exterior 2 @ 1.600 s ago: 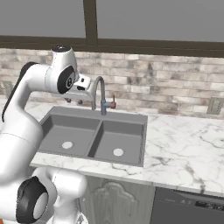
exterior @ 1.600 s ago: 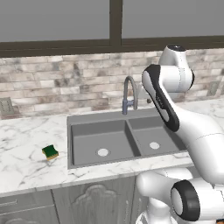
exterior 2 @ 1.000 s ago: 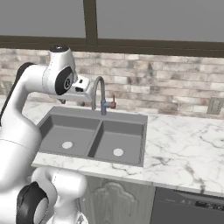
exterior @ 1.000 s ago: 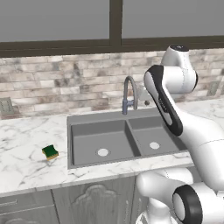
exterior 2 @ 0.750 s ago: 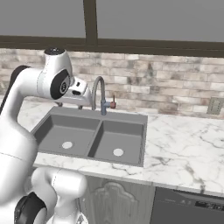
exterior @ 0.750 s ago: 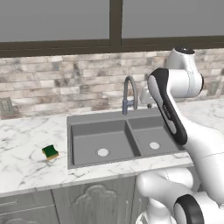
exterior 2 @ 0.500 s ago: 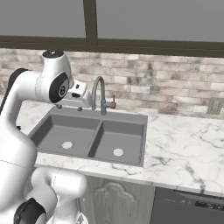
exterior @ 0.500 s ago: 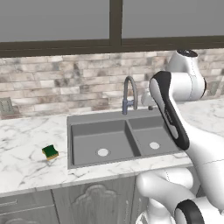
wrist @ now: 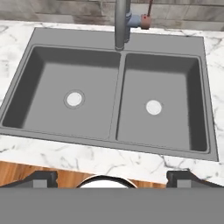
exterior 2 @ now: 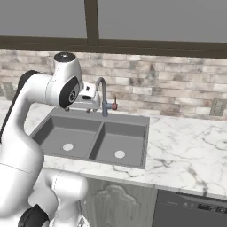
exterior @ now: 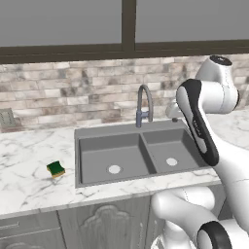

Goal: Soak the sponge with water for a few seconds and then drop it inside the sink.

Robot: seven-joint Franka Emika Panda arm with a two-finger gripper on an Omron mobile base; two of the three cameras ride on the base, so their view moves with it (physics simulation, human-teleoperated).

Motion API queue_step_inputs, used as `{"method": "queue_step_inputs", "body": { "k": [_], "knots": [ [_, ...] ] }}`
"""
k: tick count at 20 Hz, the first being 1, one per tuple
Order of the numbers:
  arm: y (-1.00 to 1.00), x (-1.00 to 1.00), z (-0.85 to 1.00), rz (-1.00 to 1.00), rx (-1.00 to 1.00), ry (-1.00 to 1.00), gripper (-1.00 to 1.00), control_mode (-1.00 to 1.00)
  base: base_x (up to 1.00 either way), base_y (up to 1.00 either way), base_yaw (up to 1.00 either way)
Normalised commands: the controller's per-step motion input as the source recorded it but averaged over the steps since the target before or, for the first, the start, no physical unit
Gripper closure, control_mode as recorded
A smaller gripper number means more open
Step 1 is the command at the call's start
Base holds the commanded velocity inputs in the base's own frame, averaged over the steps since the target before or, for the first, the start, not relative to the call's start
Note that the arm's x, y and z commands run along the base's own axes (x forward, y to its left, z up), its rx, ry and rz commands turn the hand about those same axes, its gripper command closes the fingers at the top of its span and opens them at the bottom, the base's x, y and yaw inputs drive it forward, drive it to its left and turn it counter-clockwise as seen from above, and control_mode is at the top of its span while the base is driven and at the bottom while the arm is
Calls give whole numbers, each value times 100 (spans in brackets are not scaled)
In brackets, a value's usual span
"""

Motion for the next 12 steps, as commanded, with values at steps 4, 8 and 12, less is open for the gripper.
{"method": "queue_step_inputs", "body": {
  "k": [4, 8, 12],
  "knots": [
    [-19, 8, 0, 5, 0, -5, -100, -100, 0, 0, 0],
    [-6, 24, 0, 0, 0, -5, -100, -100, 0, 0, 0],
    [-7, 26, 0, 0, 0, -5, -100, -100, 0, 0, 0]
  ]
}}
